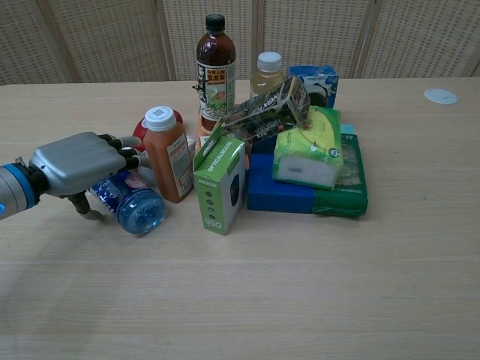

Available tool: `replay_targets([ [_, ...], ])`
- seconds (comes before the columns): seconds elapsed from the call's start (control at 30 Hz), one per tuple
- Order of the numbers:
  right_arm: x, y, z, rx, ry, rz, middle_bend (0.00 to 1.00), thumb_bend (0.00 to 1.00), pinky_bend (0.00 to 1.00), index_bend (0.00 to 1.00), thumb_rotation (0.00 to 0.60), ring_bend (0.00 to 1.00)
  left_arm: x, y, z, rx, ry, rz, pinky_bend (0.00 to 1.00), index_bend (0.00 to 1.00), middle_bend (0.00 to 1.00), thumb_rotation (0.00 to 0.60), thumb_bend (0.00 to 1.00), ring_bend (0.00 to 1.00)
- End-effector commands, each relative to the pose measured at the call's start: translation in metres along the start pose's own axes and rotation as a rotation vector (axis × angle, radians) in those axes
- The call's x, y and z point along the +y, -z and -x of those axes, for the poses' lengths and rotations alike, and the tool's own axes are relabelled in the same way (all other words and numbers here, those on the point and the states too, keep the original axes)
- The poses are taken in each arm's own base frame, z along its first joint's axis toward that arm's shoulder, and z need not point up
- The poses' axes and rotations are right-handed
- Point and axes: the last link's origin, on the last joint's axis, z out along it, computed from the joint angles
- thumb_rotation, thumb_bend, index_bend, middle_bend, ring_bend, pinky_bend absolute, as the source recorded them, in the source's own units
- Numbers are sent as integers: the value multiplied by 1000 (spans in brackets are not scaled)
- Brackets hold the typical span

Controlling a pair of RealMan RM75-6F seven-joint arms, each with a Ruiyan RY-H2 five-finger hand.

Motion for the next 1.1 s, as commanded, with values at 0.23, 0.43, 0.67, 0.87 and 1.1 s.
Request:
replay_targets([
  [0.23,1,0,-1,2,-6,-1,0,0,0,0,578,0,7,0,3,64,-22,11,585,607,541,600,0,335],
  [0.43,0,0,-1,3,-6,1,0,0,0,0,584,0,-1,4,-6,112,1,1,645,652,588,600,0,376],
  [0.67,0,0,-1,2,-4,2,0,0,0,0,580,0,-21,9,-35,193,7,-22,650,652,589,600,0,376],
  [0.87,-1,1,-2,3,-6,2,0,0,0,0,582,0,-38,15,-64,252,-1,-46,650,647,585,600,0,376],
  [1.1,-3,0,-2,4,-7,1,0,0,0,0,583,0,-66,26,-118,346,-52,-87,649,643,575,600,0,377],
])
